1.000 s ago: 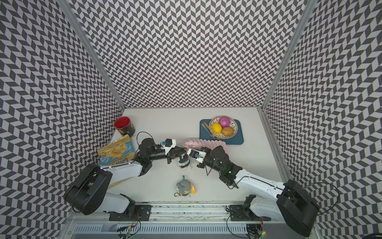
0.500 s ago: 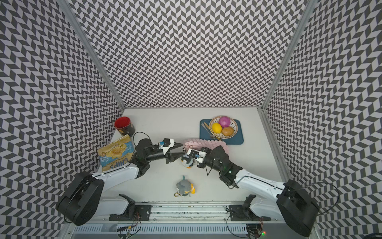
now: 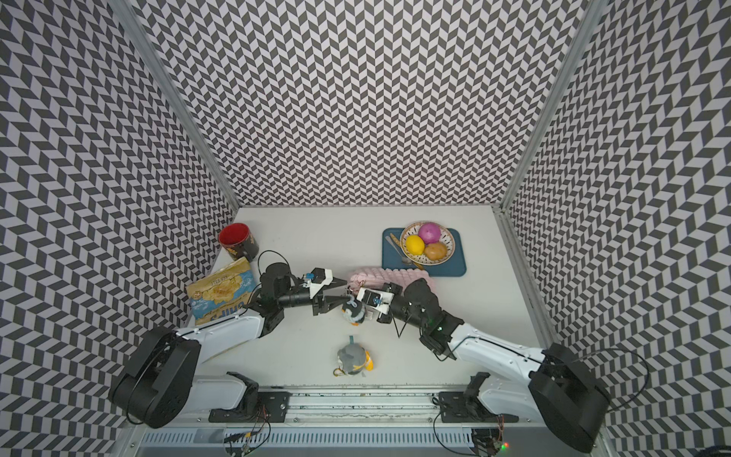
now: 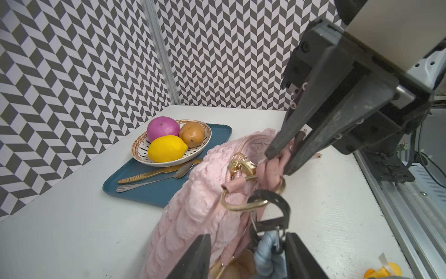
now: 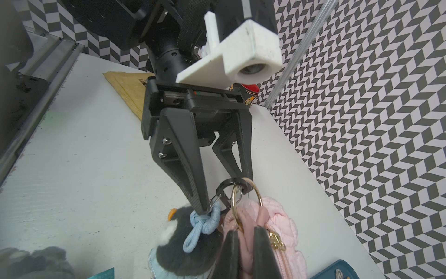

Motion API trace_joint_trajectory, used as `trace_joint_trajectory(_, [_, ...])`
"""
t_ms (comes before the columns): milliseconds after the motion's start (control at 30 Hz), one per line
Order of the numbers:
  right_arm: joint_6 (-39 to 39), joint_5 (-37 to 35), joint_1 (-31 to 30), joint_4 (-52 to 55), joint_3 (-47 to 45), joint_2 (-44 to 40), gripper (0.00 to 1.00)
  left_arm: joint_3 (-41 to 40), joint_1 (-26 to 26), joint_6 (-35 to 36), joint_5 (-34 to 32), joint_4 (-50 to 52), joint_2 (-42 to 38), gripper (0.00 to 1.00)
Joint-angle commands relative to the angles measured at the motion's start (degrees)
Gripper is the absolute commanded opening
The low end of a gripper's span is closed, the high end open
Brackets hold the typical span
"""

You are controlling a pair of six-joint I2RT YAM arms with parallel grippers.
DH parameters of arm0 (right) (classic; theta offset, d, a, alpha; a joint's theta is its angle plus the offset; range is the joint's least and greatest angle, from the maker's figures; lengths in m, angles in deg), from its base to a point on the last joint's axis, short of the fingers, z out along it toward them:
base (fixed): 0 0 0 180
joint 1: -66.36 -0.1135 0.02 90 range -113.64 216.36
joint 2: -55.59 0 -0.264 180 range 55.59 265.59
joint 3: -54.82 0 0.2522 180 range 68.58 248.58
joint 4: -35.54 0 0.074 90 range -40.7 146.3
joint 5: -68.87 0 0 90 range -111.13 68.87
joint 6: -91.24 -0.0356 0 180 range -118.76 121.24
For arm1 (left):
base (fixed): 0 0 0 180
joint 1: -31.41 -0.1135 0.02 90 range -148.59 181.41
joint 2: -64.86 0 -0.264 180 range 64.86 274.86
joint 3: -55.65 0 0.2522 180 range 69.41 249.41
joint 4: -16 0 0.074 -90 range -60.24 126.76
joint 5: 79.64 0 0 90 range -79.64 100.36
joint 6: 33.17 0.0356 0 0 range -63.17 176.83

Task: Remove the decoration from the bag
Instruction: Remove the decoration item from the bag.

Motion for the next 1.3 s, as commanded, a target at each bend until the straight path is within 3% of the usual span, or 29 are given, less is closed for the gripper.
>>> trace_joint_trajectory(0, [0.1,1.5,0.1,-7.1,-0.5,-0.2,0.00,2.4,-0.2,2.5,4.2,0.6,1.1,0.51])
trace_joint_trajectory(633, [-0.7,2.7,0.5,-7.3,-0.6,-0.6,0.00,5.5,-0.4,4.2,11.8,0.5,4.8,0.36])
trace_joint_trajectory(1267, [-1.7,2.0,0.9,-7.7,-0.9,-1.2,0.00,5.4,-0.7,3.8,10.2,0.1,5.4,0.18])
